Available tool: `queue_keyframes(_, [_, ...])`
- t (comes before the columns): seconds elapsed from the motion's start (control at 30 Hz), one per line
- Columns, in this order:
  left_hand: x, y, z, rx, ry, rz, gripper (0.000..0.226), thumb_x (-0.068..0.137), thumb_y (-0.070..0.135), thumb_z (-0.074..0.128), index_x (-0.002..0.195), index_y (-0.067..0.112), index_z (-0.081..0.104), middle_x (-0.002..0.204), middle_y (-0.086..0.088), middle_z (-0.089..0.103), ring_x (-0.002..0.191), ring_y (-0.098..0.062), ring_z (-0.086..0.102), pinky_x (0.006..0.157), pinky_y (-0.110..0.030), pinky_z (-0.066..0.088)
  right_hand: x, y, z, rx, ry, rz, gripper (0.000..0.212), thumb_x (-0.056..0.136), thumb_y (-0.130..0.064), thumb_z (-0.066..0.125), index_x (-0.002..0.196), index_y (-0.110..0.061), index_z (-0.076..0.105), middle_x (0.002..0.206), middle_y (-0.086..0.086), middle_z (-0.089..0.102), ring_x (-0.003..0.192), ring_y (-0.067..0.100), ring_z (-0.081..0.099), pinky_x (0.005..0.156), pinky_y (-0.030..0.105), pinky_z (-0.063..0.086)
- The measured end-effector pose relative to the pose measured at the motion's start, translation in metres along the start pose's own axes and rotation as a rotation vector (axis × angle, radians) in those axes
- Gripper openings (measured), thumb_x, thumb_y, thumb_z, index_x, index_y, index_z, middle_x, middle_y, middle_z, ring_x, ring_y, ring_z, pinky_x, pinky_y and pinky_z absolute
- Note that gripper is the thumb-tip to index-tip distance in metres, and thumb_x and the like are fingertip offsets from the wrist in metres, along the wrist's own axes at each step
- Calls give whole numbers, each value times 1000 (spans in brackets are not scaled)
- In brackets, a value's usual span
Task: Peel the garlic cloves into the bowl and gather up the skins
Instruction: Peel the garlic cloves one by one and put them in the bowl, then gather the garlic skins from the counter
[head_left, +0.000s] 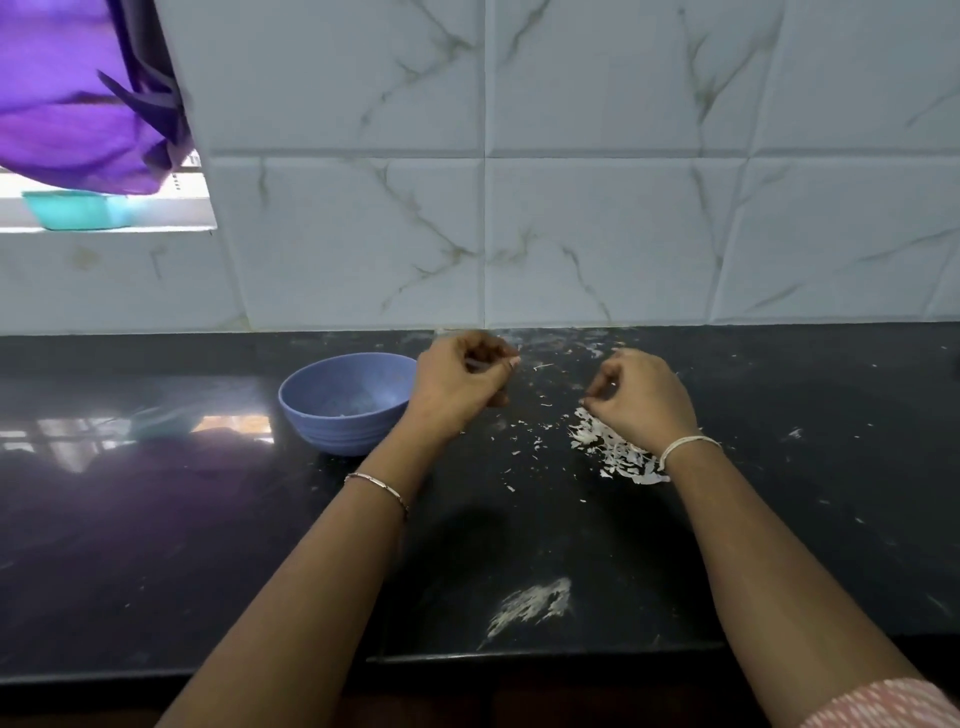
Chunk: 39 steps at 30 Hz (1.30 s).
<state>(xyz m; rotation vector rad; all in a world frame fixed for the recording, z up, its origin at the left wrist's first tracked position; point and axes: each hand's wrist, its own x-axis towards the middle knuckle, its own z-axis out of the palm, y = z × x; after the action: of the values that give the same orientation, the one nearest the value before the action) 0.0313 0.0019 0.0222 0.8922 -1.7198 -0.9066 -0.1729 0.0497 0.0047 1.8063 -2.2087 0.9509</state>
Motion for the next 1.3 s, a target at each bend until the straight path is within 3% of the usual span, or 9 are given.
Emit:
queue_keyframes(0.17, [9, 26, -74, 420, 160, 92, 7, 85, 8, 65, 86, 15, 68, 86, 0, 70, 60, -18, 70, 63, -31, 60, -1, 1, 4, 87, -43, -45, 26, 79, -4, 73, 72, -26, 61, 75, -10, 65, 76, 13, 63, 74, 30, 51])
queue_keyframes(0.33, [20, 20, -113, 885, -153, -186, 18, 95, 22, 63, 103, 7, 71, 98, -12, 70, 73, -27, 70, 73, -35, 59, -4, 6, 7, 105, -30, -84, 26, 91, -3, 56, 108, -20, 67, 96, -8, 75, 91, 15, 68, 83, 38, 55])
queue_keyframes(0.43, [20, 19, -115, 1036, -126, -126, 16, 91, 21, 68, 101, 10, 73, 102, -9, 71, 90, -25, 64, 76, -29, 47, -5, 5, 5, 133, 39, -59, 17, 84, -11, 72, 95, -24, 69, 81, -11, 72, 83, 13, 68, 76, 31, 54])
queue_keyframes(0.53, [20, 21, -115, 1019, -46, -73, 12, 82, 6, 73, 87, 16, 68, 91, -2, 67, 92, -22, 62, 73, -26, 42, -8, 1, 2, 59, 81, -80, 17, 77, -23, 80, 78, -23, 64, 71, -9, 63, 73, 16, 60, 63, 27, 41])
queue_keyframes(0.67, [19, 25, -107, 892, -7, -17, 14, 87, 5, 68, 96, 15, 67, 95, -4, 71, 89, -19, 63, 77, -27, 45, -11, -5, 2, -174, 35, -141, 29, 97, -33, 55, 71, -21, 51, 72, 0, 54, 87, 27, 57, 62, 33, 38])
queue_keyframes(0.87, [16, 33, -62, 799, -87, 61, 48, 98, 45, 51, 90, 4, 73, 86, -15, 73, 85, -28, 65, 82, -38, 52, -8, -4, 0, -373, -111, -233, 28, 93, -4, 52, 115, -19, 63, 113, 4, 60, 110, 24, 52, 88, 37, 45])
queue_keyframes(1.0, [10, 27, -22, 701, -100, 72, 54, 100, 49, 43, 88, 5, 71, 82, -13, 72, 86, -30, 65, 81, -39, 52, -8, -6, -6, -430, -71, -219, 23, 92, -40, 61, 93, -18, 67, 92, 1, 66, 97, 23, 59, 75, 34, 45])
queue_keyframes(1.1, [-1, 20, 6, 705, -205, 77, 39, 99, 38, 51, 79, 6, 63, 77, -11, 66, 86, -31, 64, 70, -30, 44, -8, -9, -9, -483, -51, -215, 29, 97, -38, 54, 86, -14, 66, 85, 3, 65, 91, 25, 61, 72, 35, 45])
queue_keyframes(1.3, [0, -18, 48, 588, -350, 68, 30, 89, 30, 69, 114, 14, 69, 108, -4, 71, 103, -20, 64, 89, -28, 48, -7, -13, -4, -434, -138, -205, 19, 101, -16, 46, 96, -7, 61, 99, 12, 63, 99, 31, 57, 79, 38, 41])
